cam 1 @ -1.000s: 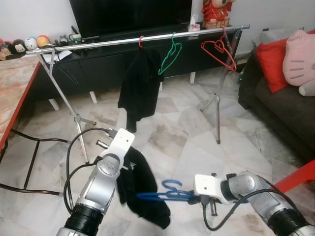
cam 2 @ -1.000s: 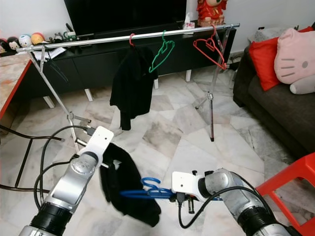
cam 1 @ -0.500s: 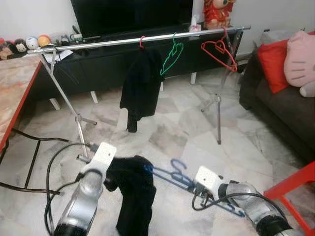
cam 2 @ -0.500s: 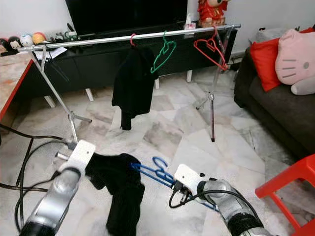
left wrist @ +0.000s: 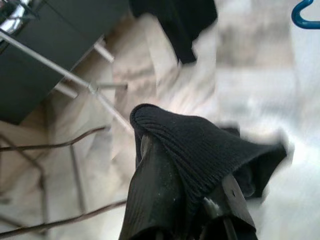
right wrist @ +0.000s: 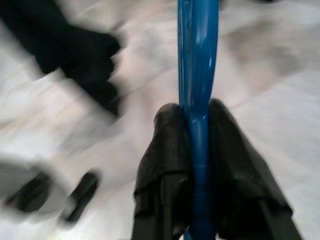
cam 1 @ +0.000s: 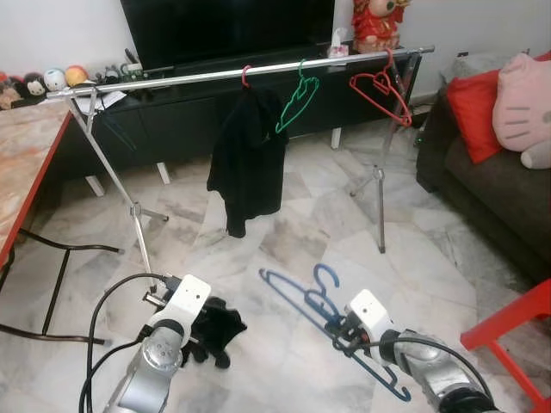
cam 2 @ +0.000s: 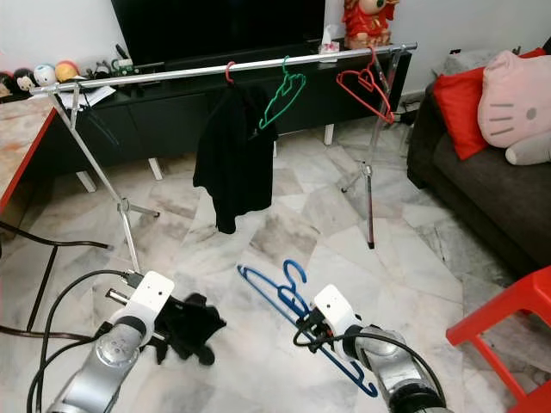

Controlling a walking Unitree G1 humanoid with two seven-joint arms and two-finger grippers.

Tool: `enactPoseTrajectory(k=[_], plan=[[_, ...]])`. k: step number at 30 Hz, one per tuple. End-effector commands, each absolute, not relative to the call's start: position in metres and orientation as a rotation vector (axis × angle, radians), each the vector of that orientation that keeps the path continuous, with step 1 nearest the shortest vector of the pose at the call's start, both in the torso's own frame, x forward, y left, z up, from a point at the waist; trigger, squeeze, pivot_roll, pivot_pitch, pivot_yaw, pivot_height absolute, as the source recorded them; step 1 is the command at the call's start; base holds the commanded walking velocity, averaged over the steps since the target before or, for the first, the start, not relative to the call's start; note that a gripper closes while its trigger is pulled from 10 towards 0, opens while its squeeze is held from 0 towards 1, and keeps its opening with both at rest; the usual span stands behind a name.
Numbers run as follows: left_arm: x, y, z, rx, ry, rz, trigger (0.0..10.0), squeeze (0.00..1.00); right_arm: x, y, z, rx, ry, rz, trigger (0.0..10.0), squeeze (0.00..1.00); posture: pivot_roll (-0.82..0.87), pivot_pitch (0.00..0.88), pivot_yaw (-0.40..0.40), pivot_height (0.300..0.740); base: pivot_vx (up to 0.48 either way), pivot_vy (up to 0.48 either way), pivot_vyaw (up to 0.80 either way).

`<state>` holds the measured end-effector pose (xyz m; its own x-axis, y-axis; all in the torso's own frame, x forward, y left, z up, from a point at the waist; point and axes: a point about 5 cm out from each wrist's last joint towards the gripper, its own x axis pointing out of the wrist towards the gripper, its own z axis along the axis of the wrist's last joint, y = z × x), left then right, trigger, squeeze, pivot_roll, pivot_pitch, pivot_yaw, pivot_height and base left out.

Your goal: Hang hanger

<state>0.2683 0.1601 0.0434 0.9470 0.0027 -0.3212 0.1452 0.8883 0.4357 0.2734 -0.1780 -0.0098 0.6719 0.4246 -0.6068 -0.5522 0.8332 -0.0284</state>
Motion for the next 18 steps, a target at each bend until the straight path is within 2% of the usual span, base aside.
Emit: enactPoseTrajectory(k=[1,3,4,5,8,11,18], plan=[[0.267,0.164,0.047,0.432,0.259,-0.032,10.0,0.0,0.277,-0.184,-0.01,-0.201,0.614,0.431,10.0,0.0,-0.15,0.0,0.072,0.74,0.0,0.0,0.0],[0.263,0.163,0.051,0.345,0.203,-0.018,10.0,0.0,0.271,-0.19,-0.019,-0.153,0.632,0.278,10.0,0.0,-0.15,0.0,0.073,0.74,0.0,0.0,0.0],[0.263,0.163,0.051,0.345,0.203,-0.018,10.0,0.0,0.271,-0.19,-0.019,-0.153,0.632,0.278,10.0,0.0,-0.15,0.0,0.073,0.74,0.0,0.0,0.0],[0.259,0.163,0.058,0.279,0.15,0.003,10.0,0.0,0.261,-0.196,-0.029,-0.087,0.666,0.158,10.0,0.0,-0.15,0.0,0.075,0.74,0.0,0.0,0.0],[0.258,0.164,0.073,0.24,0.06,0.028,10.0,0.0,0.242,-0.202,-0.044,-0.052,0.732,0.033,10.0,0.0,-0.14,0.0,0.076,0.74,0.0,0.0,0.0],[0.257,0.165,0.08,0.212,0.019,0.042,10.0,0.0,0.226,-0.203,-0.056,-0.018,0.779,-0.034,10.0,0.0,-0.15,0.0,0.079,0.74,0.0,0.0,0.0],[0.247,0.167,0.077,0.159,-0.013,0.072,10.0,0.0,0.198,-0.197,-0.073,-0.063,0.856,-0.038,10.0,0.0,-0.14,0.0,0.08,0.74,0.0,0.0,0.0]])
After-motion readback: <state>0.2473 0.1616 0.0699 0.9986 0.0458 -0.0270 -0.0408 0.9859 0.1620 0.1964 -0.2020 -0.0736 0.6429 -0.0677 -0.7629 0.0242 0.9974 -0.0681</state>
